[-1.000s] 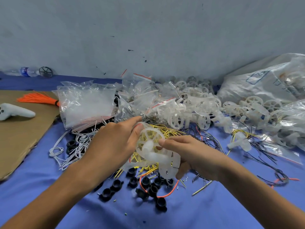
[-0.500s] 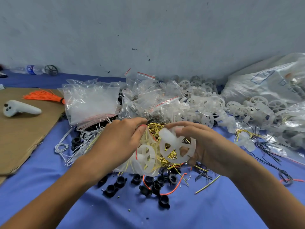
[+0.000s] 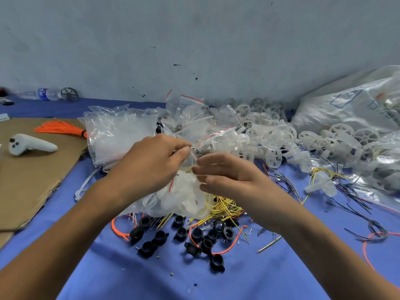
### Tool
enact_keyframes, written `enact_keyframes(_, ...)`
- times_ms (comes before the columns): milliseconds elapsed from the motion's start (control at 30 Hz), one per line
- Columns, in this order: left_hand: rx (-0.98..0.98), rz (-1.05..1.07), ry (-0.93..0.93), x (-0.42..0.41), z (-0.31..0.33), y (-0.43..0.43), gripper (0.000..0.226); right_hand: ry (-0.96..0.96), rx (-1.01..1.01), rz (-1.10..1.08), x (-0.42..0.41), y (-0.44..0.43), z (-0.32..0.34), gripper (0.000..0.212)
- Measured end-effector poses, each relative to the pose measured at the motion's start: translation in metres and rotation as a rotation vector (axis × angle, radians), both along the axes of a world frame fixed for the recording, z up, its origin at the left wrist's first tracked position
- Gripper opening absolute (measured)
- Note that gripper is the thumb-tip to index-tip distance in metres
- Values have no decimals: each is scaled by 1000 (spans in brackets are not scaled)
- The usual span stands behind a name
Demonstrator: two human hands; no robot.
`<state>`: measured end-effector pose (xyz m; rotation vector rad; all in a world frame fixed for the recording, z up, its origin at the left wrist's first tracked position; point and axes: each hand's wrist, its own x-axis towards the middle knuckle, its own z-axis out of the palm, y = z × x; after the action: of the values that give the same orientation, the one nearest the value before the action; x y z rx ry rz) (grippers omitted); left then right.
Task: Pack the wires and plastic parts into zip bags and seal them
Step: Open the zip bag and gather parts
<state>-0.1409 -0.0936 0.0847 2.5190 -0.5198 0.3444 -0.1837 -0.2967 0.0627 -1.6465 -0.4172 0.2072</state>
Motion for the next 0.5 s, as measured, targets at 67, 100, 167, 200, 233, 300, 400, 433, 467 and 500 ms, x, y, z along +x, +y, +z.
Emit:
enact_keyframes(67, 38, -47, -46, -4, 3, -6, 23, -270, -222, -119, 3, 11, -4, 25)
enact_keyframes(100, 38, -59, -65, -4, 6, -7, 23, -431, -384, -257, 7, 14, -8, 24)
enact_keyframes(167, 10, -64, -85, 0, 16, -4, 26, -641, -697, -481, 17, 18, -7, 34)
enact_keyframes(200, -6, -74, -85, 3, 22, -1, 27, -621, -778, -492, 22, 18, -2, 37)
enact_keyframes(233, -21, -88, -80, 6, 28, 4, 26, -546, -798, -457, 28, 16, 6, 33)
enact_keyframes(300, -79, -105, -53, 14, 43, 15, 23, -404, -725, -360, 42, 12, 25, 16)
enact_keyframes(400, -230, -80, -18, 27, 62, 37, 13, -364, -468, -352, 56, 14, 56, 8)
enact_keyframes(433, -265, -58, -12, 31, 66, 43, 10, -336, -351, -329, 57, 16, 65, 7)
enact_keyframes(467, -283, -39, -9, 34, 68, 48, 9, -305, -243, -290, 57, 18, 70, 6)
enact_keyframes(500, -294, -28, -5, 36, 68, 51, 10, -275, -144, -257, 55, 19, 71, 9)
